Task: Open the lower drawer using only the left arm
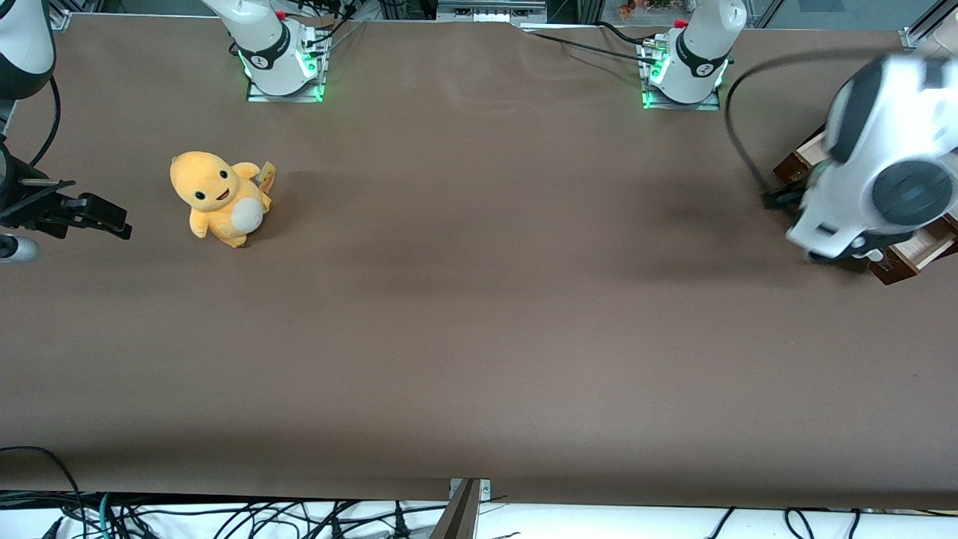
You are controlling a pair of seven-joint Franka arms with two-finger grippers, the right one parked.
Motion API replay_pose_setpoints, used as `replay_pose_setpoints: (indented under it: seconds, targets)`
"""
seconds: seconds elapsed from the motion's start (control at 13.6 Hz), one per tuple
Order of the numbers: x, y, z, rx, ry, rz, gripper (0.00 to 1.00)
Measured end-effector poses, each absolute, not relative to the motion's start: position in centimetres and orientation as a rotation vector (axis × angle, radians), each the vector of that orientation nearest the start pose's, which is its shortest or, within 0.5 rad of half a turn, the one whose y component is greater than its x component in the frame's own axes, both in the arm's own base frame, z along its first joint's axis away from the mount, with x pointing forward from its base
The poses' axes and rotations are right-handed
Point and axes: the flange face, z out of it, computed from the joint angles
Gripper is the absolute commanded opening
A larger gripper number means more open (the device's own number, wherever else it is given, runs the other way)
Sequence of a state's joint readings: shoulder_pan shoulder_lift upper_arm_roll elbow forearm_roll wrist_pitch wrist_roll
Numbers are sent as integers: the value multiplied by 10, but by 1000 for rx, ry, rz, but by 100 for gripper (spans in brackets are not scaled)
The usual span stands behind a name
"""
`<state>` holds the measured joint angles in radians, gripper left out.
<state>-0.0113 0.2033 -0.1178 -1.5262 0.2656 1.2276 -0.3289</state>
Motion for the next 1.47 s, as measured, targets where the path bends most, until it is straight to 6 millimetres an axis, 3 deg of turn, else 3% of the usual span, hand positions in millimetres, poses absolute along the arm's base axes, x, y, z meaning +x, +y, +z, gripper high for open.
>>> replay_pose_setpoints:
  seconds: [0.15,0.29,0.51,0.73,1.1,1.47]
  targets:
    - [560,-33,562,-2818,-227,580,100]
    - [558,-31,583,-2932,-175,584,100]
    - [561,-27,589,-3085,-2,588,100]
    - [569,-37,597,-3179,109,411,100]
    - [558,-50,584,-3191,137,204,100]
    - [545,-42,586,-3144,130,161,100]
